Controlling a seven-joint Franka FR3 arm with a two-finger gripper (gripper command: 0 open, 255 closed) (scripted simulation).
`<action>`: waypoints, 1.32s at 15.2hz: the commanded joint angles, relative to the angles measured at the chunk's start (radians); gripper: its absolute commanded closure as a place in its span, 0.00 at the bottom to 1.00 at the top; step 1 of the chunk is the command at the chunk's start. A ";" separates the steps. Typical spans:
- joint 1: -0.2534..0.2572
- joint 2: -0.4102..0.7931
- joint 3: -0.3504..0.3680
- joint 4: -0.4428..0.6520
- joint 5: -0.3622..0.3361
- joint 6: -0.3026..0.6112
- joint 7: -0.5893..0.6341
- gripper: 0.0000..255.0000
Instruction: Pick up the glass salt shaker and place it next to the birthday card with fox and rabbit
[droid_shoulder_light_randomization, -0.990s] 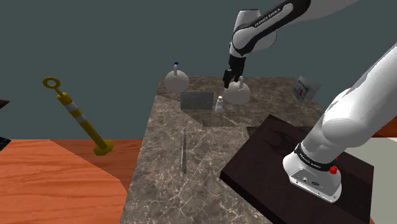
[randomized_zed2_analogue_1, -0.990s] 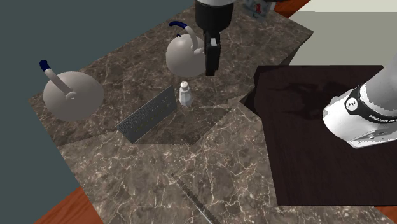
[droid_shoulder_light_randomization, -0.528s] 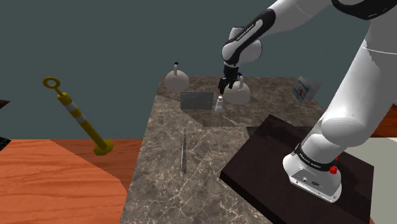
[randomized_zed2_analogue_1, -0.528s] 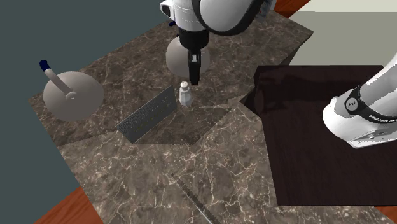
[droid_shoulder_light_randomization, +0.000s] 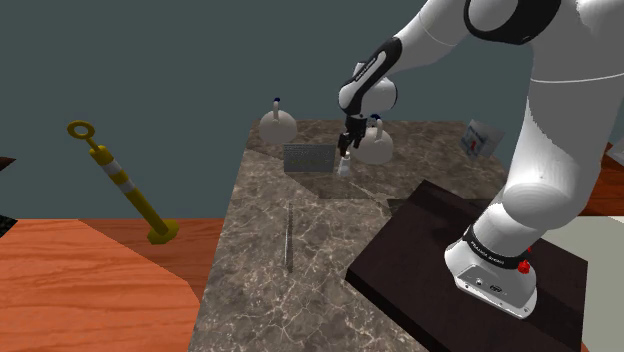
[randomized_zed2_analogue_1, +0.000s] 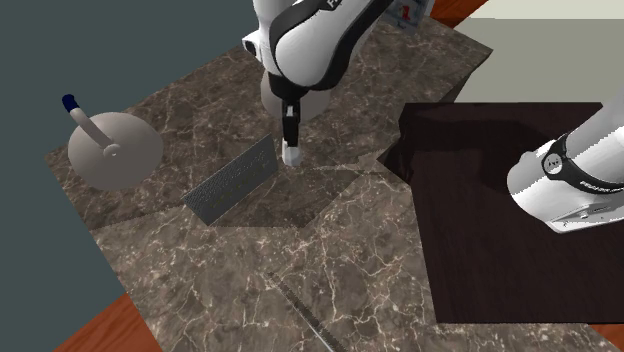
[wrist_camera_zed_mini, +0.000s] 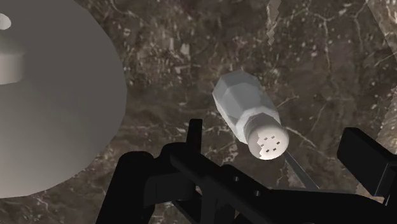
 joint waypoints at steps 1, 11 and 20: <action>-0.003 0.025 0.007 0.004 0.010 0.021 -0.008 0.00; -0.008 0.056 0.015 0.008 0.023 0.047 -0.016 0.00; -0.008 0.056 0.015 0.008 0.023 0.047 -0.016 1.00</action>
